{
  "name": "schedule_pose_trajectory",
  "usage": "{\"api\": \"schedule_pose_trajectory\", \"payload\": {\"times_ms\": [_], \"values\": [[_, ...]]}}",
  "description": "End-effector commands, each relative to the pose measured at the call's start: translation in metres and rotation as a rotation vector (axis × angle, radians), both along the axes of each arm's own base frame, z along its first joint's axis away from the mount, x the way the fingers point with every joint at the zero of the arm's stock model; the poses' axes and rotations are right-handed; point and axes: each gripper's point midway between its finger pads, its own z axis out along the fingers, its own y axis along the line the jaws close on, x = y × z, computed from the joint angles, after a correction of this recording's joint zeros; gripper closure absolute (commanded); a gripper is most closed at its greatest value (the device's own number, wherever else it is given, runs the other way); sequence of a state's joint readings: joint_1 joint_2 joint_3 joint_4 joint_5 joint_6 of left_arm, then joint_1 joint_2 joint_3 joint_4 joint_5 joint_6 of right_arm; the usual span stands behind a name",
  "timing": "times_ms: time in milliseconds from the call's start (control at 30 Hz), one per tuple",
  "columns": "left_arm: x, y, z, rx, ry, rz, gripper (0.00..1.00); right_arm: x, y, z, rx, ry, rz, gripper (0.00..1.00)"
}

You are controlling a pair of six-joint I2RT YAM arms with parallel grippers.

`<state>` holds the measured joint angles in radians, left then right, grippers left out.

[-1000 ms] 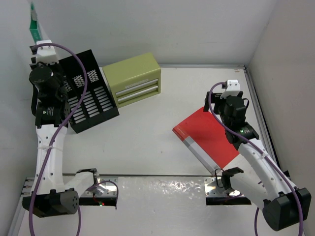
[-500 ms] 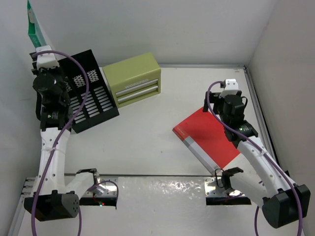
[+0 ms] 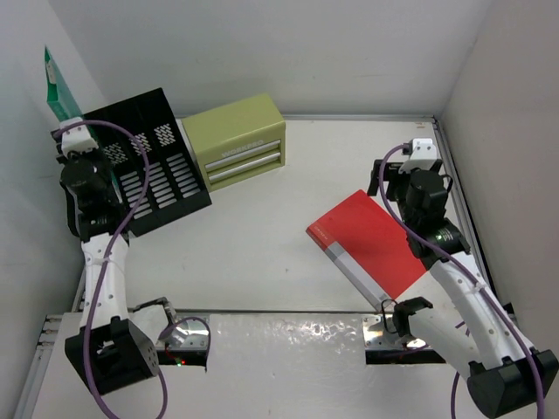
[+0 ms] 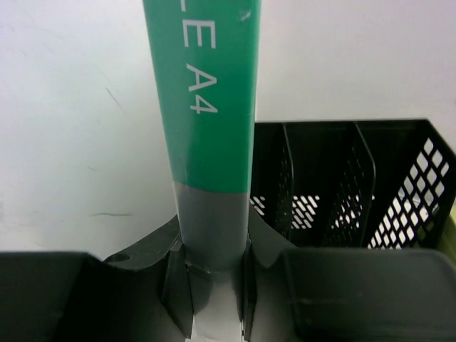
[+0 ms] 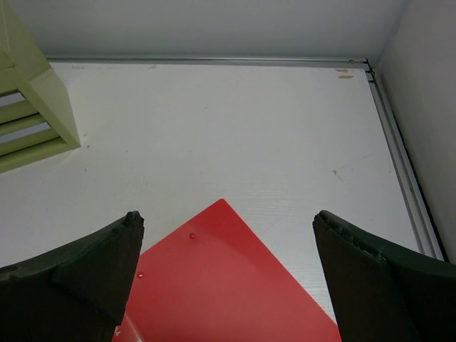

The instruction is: Organize the desk

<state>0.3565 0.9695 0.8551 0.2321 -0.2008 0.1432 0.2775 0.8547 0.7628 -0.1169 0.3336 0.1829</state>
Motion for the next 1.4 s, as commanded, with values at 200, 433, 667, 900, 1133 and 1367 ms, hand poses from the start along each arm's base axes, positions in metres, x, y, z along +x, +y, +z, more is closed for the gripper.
{"api": "schedule_pose_trajectory", "payload": {"times_ms": [200, 433, 667, 900, 1133, 1367], "values": [[0.013, -0.028, -0.001, 0.118, -0.197, -0.199, 1.00, -0.004, -0.003, 0.022, 0.007, -0.057, -0.011, 0.01], [0.023, -0.028, -0.028, 0.118, -0.197, -0.218, 1.00, -0.003, -0.002, 0.018, 0.001, -0.049, -0.006, 0.01], [0.031, -0.018, -0.038, 0.104, -0.195, -0.184, 1.00, 0.000, -0.002, 0.010, -0.016, -0.025, -0.001, 0.01], [0.034, -0.017, -0.059, 0.114, -0.164, -0.187, 1.00, -0.002, -0.002, 0.011, -0.030, -0.024, 0.005, 0.01], [0.039, -0.013, -0.072, 0.119, -0.150, -0.174, 1.00, -0.002, 0.000, 0.017, -0.027, -0.037, 0.019, 0.01], [0.042, -0.013, -0.078, 0.126, -0.156, -0.179, 1.00, -0.003, 0.002, 0.013, -0.025, -0.032, 0.027, 0.01]]}}
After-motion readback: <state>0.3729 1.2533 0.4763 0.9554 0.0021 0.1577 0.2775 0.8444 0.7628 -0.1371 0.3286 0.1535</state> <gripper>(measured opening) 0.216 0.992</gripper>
